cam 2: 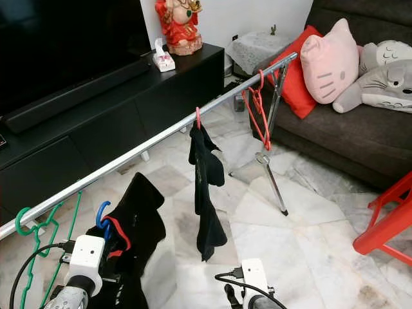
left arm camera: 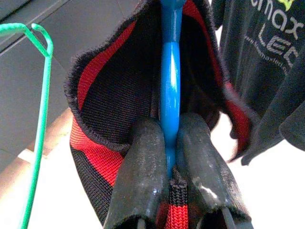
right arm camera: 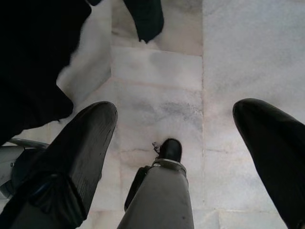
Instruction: Hang hanger
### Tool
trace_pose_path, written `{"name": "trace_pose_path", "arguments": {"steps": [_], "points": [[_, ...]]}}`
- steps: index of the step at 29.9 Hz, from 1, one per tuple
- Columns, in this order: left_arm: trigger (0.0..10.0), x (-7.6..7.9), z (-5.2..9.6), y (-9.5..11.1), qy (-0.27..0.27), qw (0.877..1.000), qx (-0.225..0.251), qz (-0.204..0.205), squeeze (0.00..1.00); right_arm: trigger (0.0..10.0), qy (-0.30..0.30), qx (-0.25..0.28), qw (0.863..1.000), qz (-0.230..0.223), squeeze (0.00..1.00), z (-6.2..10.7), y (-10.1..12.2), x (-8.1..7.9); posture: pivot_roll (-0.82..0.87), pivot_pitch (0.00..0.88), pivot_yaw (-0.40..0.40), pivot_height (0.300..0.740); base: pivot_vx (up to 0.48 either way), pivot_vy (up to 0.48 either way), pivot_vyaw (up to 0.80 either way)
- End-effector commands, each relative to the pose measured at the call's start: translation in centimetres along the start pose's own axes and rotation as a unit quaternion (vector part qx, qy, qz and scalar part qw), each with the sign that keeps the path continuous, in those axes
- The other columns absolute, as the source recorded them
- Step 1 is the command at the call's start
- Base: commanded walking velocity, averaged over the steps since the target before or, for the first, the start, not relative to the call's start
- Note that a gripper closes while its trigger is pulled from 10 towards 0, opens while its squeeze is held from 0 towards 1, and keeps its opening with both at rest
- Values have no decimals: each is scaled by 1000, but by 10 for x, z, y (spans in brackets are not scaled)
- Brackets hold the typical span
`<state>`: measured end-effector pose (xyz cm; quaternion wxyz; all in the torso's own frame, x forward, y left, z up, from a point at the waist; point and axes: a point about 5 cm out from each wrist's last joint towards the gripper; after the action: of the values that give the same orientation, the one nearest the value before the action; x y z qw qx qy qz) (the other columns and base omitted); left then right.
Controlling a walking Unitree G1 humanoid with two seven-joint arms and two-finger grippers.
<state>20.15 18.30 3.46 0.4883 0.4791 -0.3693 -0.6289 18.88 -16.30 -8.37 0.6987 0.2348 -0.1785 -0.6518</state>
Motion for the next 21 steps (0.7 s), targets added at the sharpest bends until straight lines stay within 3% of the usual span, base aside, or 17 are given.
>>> {"name": "trace_pose_path", "arguments": {"steps": [1,5,11,21], "points": [[10000,-7,0,9,19,999,29,-1,0,10000,-2,4,1000,-3,0,0,-1,-1,-106,0,81,740,0,0,0],[10000,-10,1,-5,33,999,4,8,0,10000,-3,6,1000,-5,0,0,0,-1,-112,0,81,740,0,0,0],[10000,-13,-3,-4,50,998,1,43,0,10000,-5,8,1000,-2,0,0,2,-1,-106,0,74,740,0,0,0],[10000,-12,-5,-6,52,997,-2,53,0,10000,-6,9,1000,3,0,0,3,-1,-107,0,74,740,0,0,0]]}}
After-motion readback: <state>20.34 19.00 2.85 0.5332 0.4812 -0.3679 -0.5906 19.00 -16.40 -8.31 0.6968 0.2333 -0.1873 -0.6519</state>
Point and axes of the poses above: a point about 5 cm out from each wrist's last joint towards the gripper, its own z axis pointing back from the gripper into the wrist, its own y axis along the axis of the wrist's last joint, x = y × z, and after that the axes turned 2 degrees about -z, right-handed
